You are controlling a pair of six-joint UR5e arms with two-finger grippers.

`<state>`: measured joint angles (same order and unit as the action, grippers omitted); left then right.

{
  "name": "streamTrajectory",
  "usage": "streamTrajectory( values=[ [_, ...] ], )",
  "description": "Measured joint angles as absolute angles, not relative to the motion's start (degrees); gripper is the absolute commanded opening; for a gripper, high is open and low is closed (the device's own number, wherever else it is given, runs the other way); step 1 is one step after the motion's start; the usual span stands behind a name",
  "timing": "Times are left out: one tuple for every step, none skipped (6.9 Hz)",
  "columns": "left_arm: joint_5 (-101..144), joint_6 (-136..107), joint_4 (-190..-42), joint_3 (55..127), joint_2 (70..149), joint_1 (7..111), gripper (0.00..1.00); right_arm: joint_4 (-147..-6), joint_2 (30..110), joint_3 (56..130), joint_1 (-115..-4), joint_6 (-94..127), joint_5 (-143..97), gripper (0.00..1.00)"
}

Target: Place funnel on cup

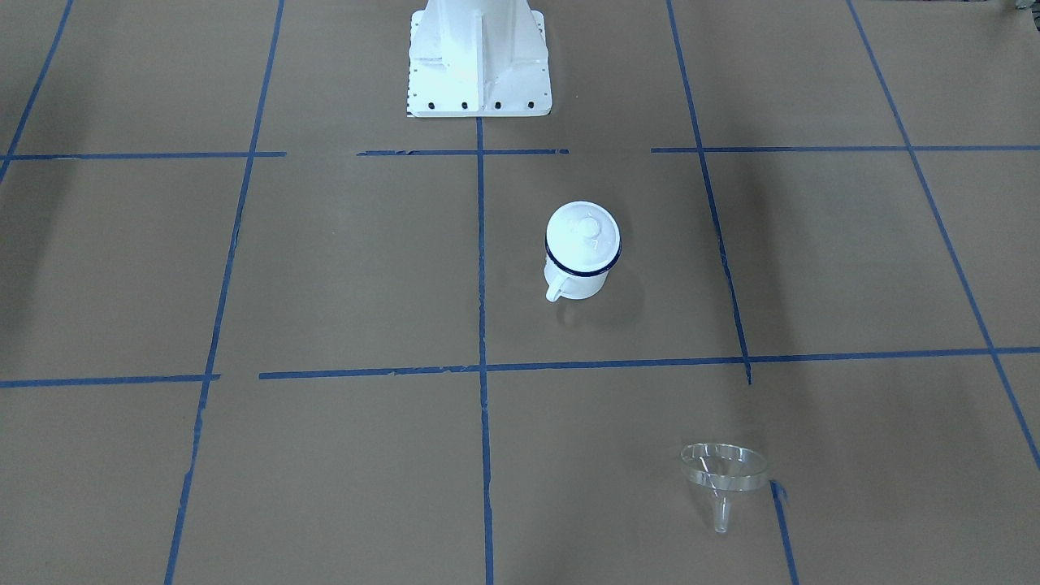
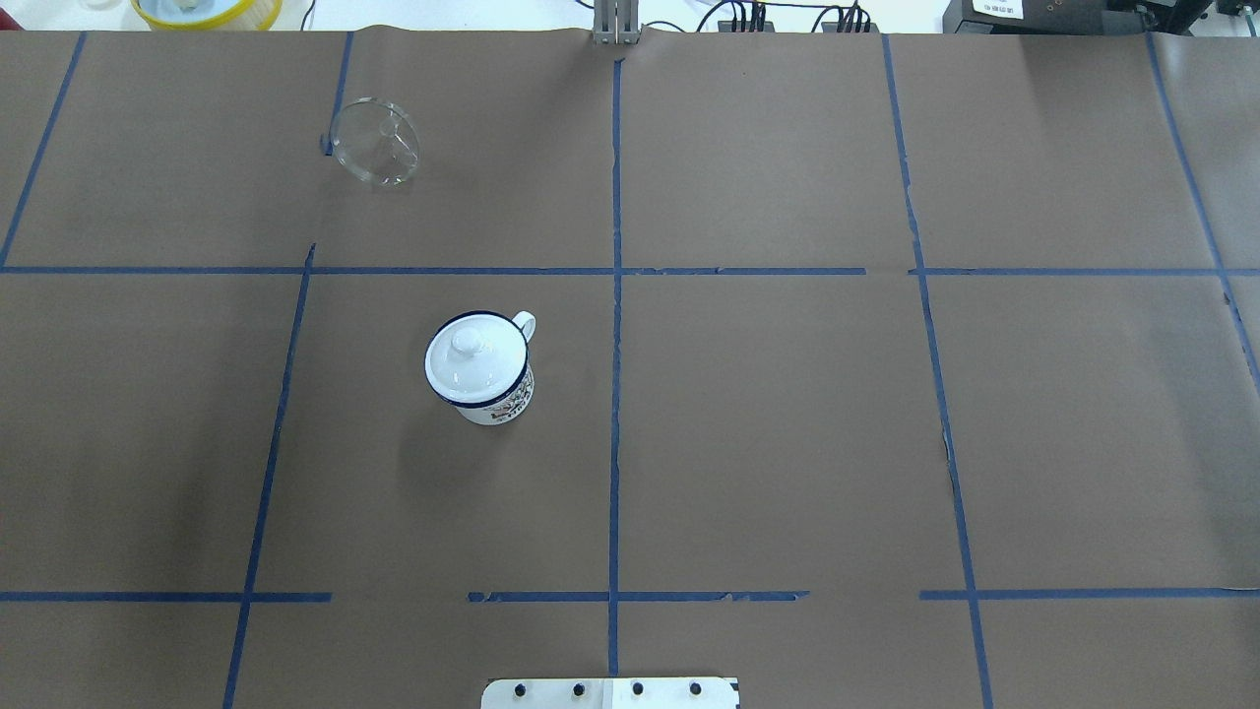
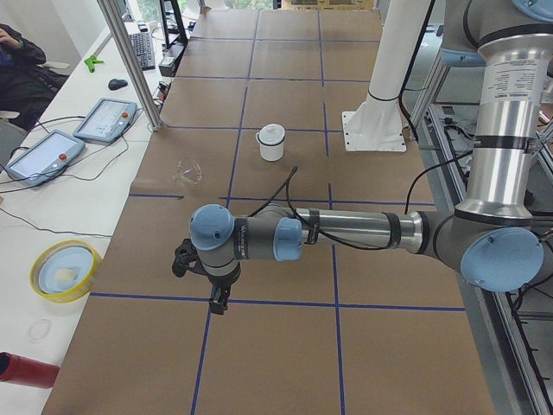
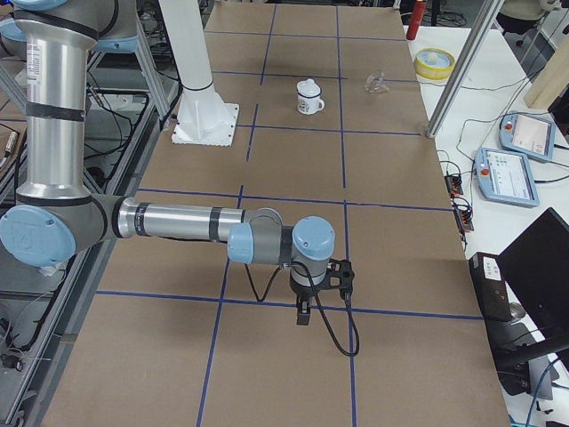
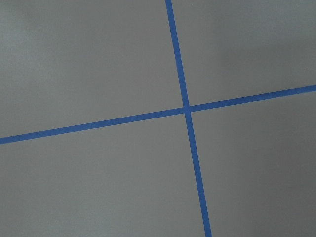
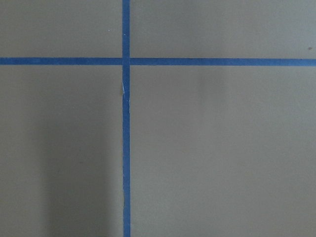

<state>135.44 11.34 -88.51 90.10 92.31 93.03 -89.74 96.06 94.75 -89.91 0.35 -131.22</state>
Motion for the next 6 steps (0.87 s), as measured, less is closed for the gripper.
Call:
streamTrajectory(
  values=[
    [135.4, 11.3, -88.5, 90.1, 92.3, 93.1, 1.0, -89.7, 96.1, 94.7, -89.9, 0.4, -131.2, 1.0],
    [135.4, 11.3, -88.4, 90.3, 92.2, 93.1, 1.0, -89.7, 96.1, 94.7, -89.9, 0.4, -131.2, 1.0],
    [135.3, 11.4, -88.4, 90.6, 92.2, 93.1, 1.0, -89.7, 96.1, 94.7, -89.9, 0.4, -131.2, 1.0],
    [135.2, 11.4, -88.4, 91.1, 92.3, 93.1, 1.0, -89.7, 96.1, 94.7, -89.9, 0.4, -131.2, 1.0],
    [135.0, 11.5, -88.4, 92.0, 92.7, 93.0, 1.0, -89.7, 96.1, 94.7, -89.9, 0.4, -131.2, 1.0],
    [134.7, 11.4, -88.4, 93.1, 93.7, 92.9, 1.0, -89.7, 96.1, 94.7, -89.9, 0.4, -131.2, 1.0]
  ],
)
